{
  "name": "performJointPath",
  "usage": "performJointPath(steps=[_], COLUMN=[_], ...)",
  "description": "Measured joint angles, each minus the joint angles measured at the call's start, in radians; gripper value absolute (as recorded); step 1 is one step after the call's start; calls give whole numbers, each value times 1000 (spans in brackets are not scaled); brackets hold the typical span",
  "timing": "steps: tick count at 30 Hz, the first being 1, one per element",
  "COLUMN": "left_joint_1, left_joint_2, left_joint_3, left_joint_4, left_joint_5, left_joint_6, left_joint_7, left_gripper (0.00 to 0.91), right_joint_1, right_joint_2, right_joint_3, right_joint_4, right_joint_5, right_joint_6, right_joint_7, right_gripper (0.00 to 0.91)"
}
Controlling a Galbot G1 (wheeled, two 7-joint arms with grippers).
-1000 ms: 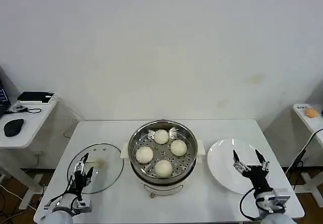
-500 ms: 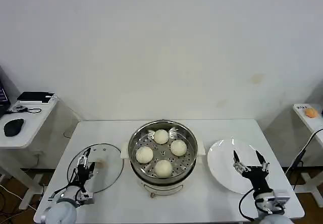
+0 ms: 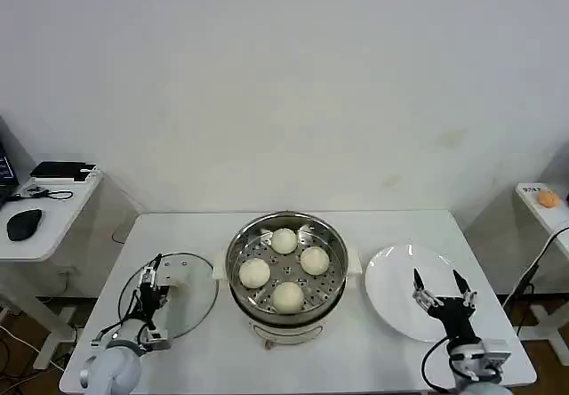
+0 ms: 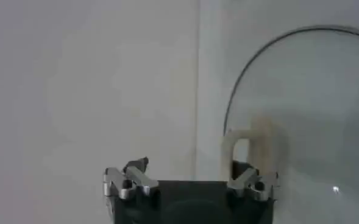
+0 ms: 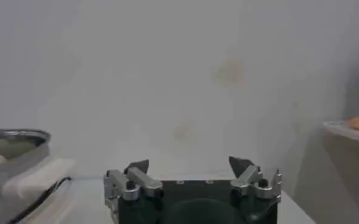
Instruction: Take steamed baozi put them in steamer then cover it.
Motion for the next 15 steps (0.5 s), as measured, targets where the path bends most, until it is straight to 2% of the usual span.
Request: performJointPath(steps=[1, 2, 3, 4, 15], left_joint_1=[-2, -4, -8, -11, -39], left_joint_2=[-1, -1, -3, -5, -13], left_joint_3=[3, 5, 8, 12, 33], left_joint_4=[5, 9, 15, 21, 86], left_joint_5=[-4, -8, -12, -16, -56], left_joint_6=[2, 4, 5, 6, 7], left_joint_7=[-6, -10, -17, -23, -100], left_gripper=[786, 605, 383, 0, 0], right_joint_1=[1, 2, 4, 6, 9], right_joint_2=[1, 2, 3, 4, 10], right_joint_3=[0, -1, -1, -2, -3], right_joint_4=[-1, -3, -5, -8, -15], right_joint_5=[-1, -1, -3, -3, -12], right_joint_6=[0, 1, 1, 1, 6], right_joint_7=[-1, -1, -1, -1, -2], right_gripper=[907, 907, 907, 907, 907])
